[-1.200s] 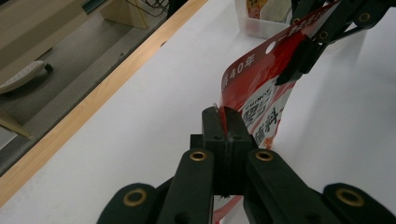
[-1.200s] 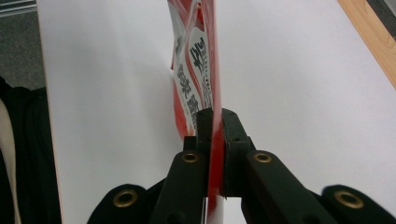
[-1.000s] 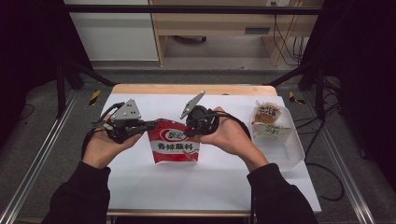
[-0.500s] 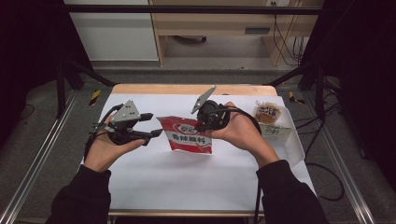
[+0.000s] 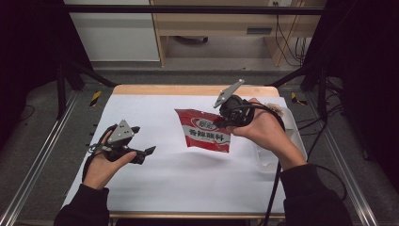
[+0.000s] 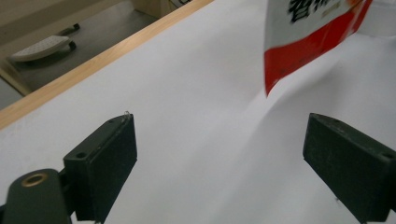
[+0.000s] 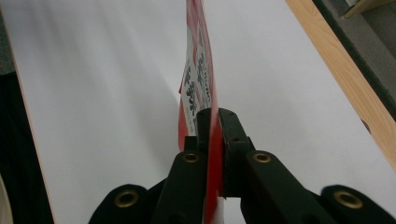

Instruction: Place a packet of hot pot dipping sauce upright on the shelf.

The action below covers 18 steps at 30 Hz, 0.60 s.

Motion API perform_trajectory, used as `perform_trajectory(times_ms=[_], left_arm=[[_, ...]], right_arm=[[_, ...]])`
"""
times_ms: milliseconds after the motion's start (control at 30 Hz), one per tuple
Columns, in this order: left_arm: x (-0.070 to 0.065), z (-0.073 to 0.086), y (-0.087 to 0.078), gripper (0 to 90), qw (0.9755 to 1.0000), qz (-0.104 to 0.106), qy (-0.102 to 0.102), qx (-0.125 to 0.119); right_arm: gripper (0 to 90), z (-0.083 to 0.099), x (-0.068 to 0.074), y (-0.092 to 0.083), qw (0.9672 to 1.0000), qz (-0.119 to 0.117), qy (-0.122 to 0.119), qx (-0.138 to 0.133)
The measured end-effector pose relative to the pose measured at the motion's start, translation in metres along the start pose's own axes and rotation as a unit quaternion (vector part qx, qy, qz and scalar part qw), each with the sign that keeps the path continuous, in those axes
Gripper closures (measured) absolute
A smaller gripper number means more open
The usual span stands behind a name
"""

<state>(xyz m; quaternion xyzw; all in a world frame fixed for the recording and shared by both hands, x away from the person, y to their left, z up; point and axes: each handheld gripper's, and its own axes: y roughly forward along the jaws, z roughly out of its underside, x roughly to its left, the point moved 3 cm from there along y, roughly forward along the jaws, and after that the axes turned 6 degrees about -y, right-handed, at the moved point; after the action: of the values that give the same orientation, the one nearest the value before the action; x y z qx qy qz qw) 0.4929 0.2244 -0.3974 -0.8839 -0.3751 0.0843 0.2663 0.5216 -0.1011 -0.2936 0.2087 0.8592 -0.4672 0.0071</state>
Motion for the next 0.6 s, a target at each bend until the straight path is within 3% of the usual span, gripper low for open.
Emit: perform_trajectory(times_ms=[200, 300, 433, 600], left_arm=[[0.009, 0.025, 0.005, 8.4, 0.9995, -0.019, -0.023, 0.007], [0.015, 0.040, 0.010, 7.9, 0.9988, -0.034, -0.022, 0.028], [0.020, 0.048, 0.010, 7.6, 0.9981, -0.038, -0.046, 0.016], [0.024, 0.054, 0.008, 7.2, 0.9973, -0.046, -0.054, 0.013]], right_arm=[[89.6, 0.006, -0.004, -0.016, 0.9999, 0.010, 0.006, -0.006], [89.6, 0.009, -0.006, -0.030, 0.9997, 0.021, 0.009, -0.007], [89.6, 0.013, -0.008, -0.042, 0.9994, 0.027, 0.014, -0.016], [89.6, 0.019, -0.011, -0.056, 0.9990, 0.034, 0.020, -0.021]])
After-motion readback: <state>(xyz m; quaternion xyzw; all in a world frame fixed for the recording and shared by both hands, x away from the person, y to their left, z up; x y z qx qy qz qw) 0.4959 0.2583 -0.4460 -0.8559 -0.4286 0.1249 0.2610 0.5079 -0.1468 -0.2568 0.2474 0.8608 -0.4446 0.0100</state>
